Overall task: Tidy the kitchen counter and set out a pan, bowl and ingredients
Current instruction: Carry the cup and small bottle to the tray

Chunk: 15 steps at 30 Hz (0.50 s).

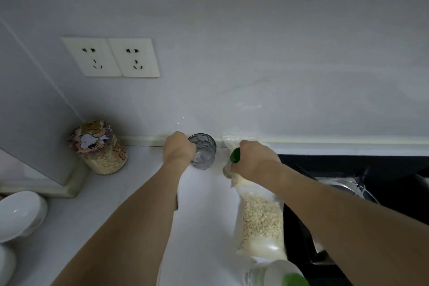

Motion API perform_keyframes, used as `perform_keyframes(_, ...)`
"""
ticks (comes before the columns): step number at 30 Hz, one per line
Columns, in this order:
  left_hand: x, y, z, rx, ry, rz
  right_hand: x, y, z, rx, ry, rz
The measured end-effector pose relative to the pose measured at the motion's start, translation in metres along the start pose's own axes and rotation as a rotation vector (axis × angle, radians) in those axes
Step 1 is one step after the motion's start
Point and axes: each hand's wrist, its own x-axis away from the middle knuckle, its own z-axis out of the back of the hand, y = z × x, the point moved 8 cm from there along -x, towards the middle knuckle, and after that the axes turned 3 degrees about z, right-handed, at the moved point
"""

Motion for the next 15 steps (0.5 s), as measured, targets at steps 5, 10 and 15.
perform_keyframes(5, 0.047, 0.051, 0.042, -0.066, 0.073, -0.073, 0.048, 0.028, 0.040, -0.054, 0.088, -0.016)
perform_keyframes(10, 0.120, 0.128, 0.060, -0.090, 0.077, -0.182, 0.115, 0.076, 0.088, -0.098, 0.170, -0.046)
perform_keyframes(15, 0.207, 0.212, 0.056, -0.028, 0.028, -0.298, 0.188, 0.146, 0.130, -0.177, 0.273, -0.077)
